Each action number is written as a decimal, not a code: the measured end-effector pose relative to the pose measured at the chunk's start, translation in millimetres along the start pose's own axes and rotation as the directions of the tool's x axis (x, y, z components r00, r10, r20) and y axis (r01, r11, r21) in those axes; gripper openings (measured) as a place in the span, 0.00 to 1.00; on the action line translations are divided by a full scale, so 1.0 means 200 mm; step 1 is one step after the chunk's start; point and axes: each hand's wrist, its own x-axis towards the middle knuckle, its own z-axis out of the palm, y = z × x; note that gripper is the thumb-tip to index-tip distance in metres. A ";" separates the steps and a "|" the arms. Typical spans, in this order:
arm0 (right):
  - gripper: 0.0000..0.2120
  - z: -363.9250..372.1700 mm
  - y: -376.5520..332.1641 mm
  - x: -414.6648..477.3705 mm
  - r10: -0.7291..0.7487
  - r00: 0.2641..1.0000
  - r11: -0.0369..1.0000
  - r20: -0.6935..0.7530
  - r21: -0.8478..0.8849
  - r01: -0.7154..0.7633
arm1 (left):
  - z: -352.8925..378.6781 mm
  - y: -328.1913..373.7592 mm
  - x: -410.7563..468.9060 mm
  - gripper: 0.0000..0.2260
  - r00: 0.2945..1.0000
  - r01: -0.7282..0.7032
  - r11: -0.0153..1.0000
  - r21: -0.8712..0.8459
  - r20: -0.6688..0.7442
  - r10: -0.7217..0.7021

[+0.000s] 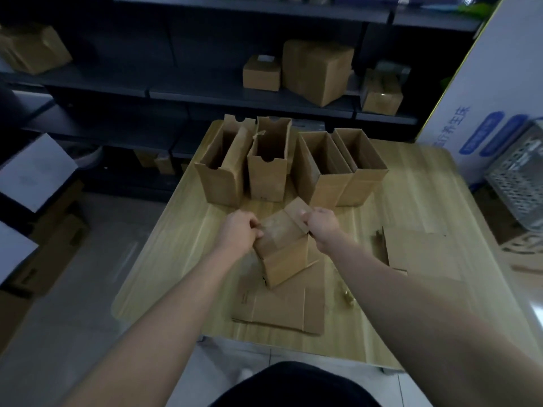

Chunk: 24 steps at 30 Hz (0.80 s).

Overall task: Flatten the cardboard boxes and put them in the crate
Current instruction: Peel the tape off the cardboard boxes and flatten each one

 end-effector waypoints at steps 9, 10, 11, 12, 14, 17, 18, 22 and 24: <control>0.29 -0.05 0.05 0.01 0.009 1.000 0.999 0.003 -0.034 -0.009 | 0.09 0.09 -0.11 0.07 0.995 -0.024 0.993 0.114 -0.093 0.035; 0.29 -0.05 0.05 0.01 0.007 1.000 0.999 0.000 -0.033 -0.007 | 0.09 0.09 -0.11 0.07 0.995 -0.010 0.994 0.110 -0.095 0.020; 0.29 -0.05 0.05 0.01 0.007 1.000 0.999 -0.004 -0.034 -0.008 | 0.09 0.10 -0.11 0.07 0.996 0.008 0.994 0.110 -0.093 0.002; 0.29 -0.06 0.05 0.01 0.007 1.000 0.999 -0.005 -0.039 -0.007 | 0.09 0.11 -0.11 0.08 0.996 0.025 0.993 0.115 -0.087 -0.015; 0.29 -0.06 0.05 0.00 0.009 1.000 0.998 -0.003 -0.056 -0.009 | 0.08 0.12 -0.11 0.08 0.997 0.044 0.990 0.137 -0.074 -0.034; 0.29 -0.06 0.05 0.00 0.015 1.000 0.997 0.004 -0.075 -0.015 | 0.08 0.13 -0.12 0.09 0.997 0.056 0.984 0.170 -0.056 -0.047; 0.29 -0.06 0.04 0.00 0.014 1.000 0.997 0.006 -0.079 -0.014 | 0.08 0.13 -0.12 0.09 0.997 0.061 0.983 0.175 -0.053 -0.052; 0.28 -0.05 0.04 -0.01 0.024 1.000 0.996 0.007 -0.089 -0.023 | 0.08 0.13 -0.11 0.07 0.996 0.092 0.983 0.156 -0.017 -0.091; 0.28 -0.04 0.04 -0.01 0.033 0.999 0.996 0.007 -0.086 -0.033 | 0.07 0.13 -0.11 0.06 0.996 0.082 0.979 0.187 0.012 -0.086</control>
